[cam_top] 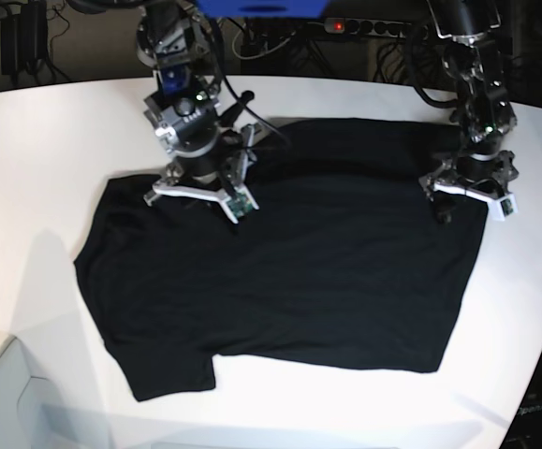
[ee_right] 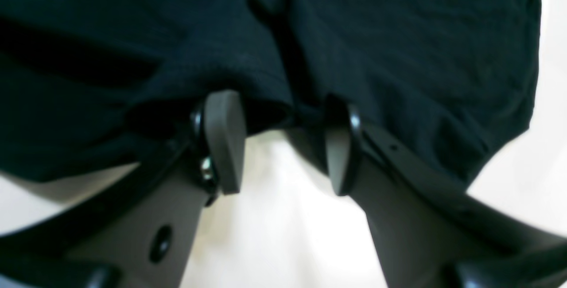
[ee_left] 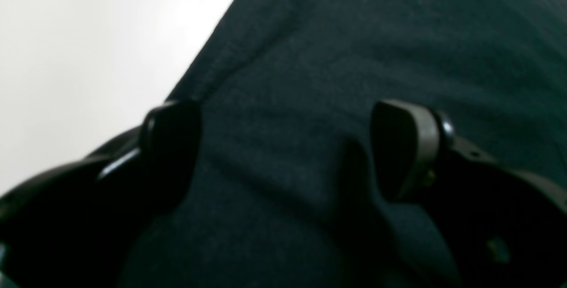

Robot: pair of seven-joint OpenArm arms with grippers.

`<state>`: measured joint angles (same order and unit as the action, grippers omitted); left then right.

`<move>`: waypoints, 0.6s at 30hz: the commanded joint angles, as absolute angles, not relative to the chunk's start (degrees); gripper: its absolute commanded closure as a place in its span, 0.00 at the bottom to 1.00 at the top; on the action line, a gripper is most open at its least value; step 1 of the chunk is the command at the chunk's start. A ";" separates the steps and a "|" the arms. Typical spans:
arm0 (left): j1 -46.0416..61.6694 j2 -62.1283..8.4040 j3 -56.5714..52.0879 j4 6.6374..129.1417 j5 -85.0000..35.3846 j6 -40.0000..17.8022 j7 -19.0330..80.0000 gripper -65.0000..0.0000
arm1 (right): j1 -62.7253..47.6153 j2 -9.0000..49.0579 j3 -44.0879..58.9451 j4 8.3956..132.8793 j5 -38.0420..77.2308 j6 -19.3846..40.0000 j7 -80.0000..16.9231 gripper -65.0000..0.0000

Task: Layout the t-shirt on the table in an organized manner, then fold the t-shirt properly
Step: 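Grasp the collar edge with the right gripper and smooth it flat, then pull the collar edge with the right gripper away from the shirt body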

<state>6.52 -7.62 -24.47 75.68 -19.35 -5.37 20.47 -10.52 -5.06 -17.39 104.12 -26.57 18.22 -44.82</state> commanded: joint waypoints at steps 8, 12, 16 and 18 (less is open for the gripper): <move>7.16 -7.60 -24.66 75.47 -19.82 -4.44 24.04 0.10 | -8.40 -5.58 -20.62 102.46 -26.33 18.24 -43.47 0.67; 7.16 -7.60 -24.66 75.47 -19.82 -4.44 24.04 0.10 | -8.22 -5.58 -20.44 99.65 -26.33 17.98 -43.47 0.95; 7.16 -7.60 -24.75 75.47 -19.82 -4.44 24.04 0.10 | -8.48 -5.49 -20.35 100.53 -26.51 17.98 -43.74 1.00; 7.16 -7.60 -24.75 75.38 -19.82 -4.44 24.04 0.10 | -9.27 -5.32 -20.35 103.43 -26.68 17.98 -43.91 1.00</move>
